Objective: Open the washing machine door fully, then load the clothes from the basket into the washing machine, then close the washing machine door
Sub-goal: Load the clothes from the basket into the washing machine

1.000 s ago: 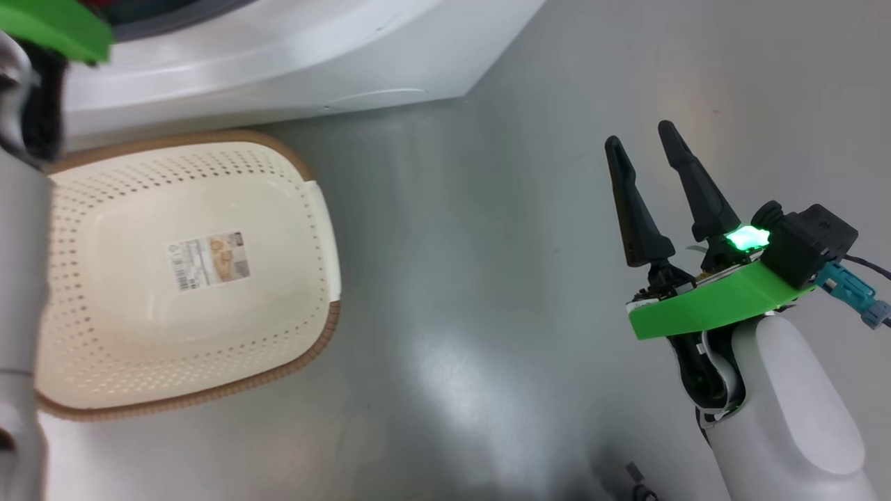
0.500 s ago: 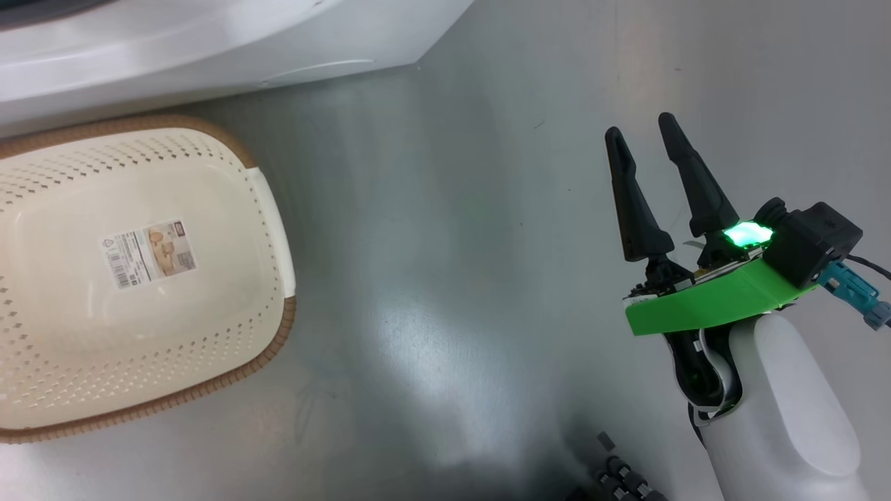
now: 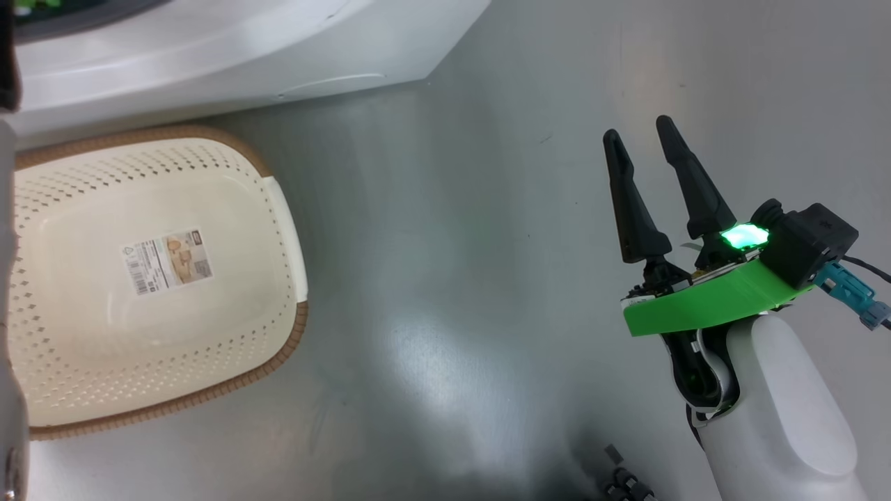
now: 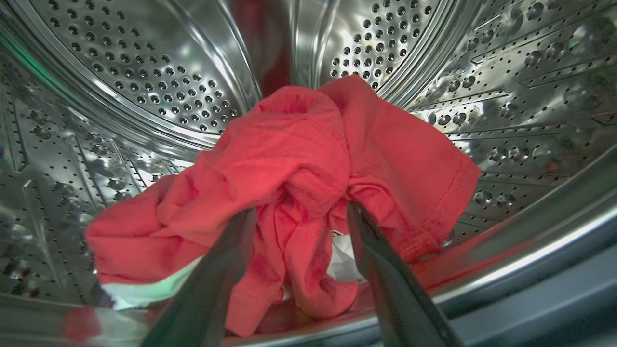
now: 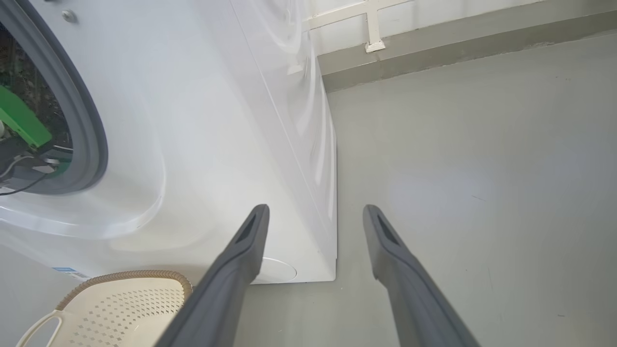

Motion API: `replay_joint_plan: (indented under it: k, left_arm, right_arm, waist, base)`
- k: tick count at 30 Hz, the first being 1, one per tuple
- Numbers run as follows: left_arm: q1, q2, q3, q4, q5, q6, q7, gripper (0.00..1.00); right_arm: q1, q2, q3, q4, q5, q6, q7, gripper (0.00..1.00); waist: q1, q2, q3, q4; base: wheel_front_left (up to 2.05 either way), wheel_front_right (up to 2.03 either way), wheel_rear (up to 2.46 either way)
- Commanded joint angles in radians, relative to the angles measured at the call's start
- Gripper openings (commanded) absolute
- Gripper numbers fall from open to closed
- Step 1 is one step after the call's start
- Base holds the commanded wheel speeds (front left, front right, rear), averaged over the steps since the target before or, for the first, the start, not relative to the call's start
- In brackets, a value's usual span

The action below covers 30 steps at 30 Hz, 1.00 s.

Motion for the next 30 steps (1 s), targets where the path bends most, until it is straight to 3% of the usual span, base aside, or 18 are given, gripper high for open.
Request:
replay_joint_plan:
  k: [1, 9, 30]
  left_arm:
    - [-0.012, 0.033, 0.002, -0.012, -0.008, -0.009, -0.005, 1.00]
    - [0.025, 0.025, -0.003, -0.013, -0.017, -0.022, -0.014, 1.00]
    - [0.309, 0.037, 0.077, -0.260, -0.014, -0.035, -0.015, 1.00]
  right_arm:
    - [0.028, 0.004, 0.018, -0.017, -0.006, 0.002, -0.005, 1.00]
    - [0.030, -0.005, 0.019, -0.010, -0.005, 0.002, -0.005, 1.00]
    - [0.045, -0.028, 0.027, 0.014, 0.004, 0.002, -0.005, 1.00]
  waist:
    - [0.0000, 0.0000, -0.010, 0.007]
    - [0.0000, 0.0000, -0.047, 0.028]
    - [0.0000, 0.0000, -0.194, 0.071]
  base:
    - [0.00, 0.00, 0.00]
    - [0.00, 0.00, 0.00]
    - [0.00, 0.00, 0.00]
